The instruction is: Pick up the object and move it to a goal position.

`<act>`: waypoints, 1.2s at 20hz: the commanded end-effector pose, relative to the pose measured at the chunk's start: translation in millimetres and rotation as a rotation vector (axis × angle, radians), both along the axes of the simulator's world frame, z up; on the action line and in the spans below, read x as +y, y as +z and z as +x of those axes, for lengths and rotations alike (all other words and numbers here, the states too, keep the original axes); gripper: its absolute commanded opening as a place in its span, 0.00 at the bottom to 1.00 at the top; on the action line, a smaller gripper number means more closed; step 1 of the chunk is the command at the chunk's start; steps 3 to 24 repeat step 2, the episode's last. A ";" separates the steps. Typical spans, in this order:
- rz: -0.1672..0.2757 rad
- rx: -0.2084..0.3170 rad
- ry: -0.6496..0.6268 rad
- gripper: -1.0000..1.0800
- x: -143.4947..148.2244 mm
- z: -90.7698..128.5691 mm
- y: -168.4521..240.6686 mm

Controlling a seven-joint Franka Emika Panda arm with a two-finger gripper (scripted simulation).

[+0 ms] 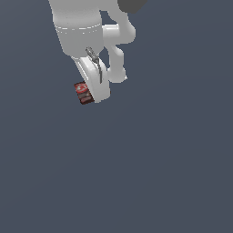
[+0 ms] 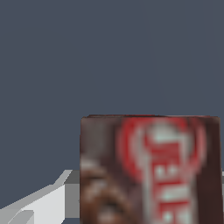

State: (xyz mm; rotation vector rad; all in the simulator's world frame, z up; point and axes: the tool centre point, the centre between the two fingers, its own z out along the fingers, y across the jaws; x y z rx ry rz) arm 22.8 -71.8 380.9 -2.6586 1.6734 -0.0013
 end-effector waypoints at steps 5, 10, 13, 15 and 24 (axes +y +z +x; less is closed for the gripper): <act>0.000 0.001 0.000 0.00 -0.5 0.9 1.9; 0.000 0.001 0.000 0.00 -0.5 0.9 1.9; 0.000 0.001 0.000 0.00 -0.5 0.9 1.9; 0.000 0.001 0.000 0.00 -0.5 0.9 1.9; 0.000 0.001 0.000 0.00 -0.5 0.9 1.9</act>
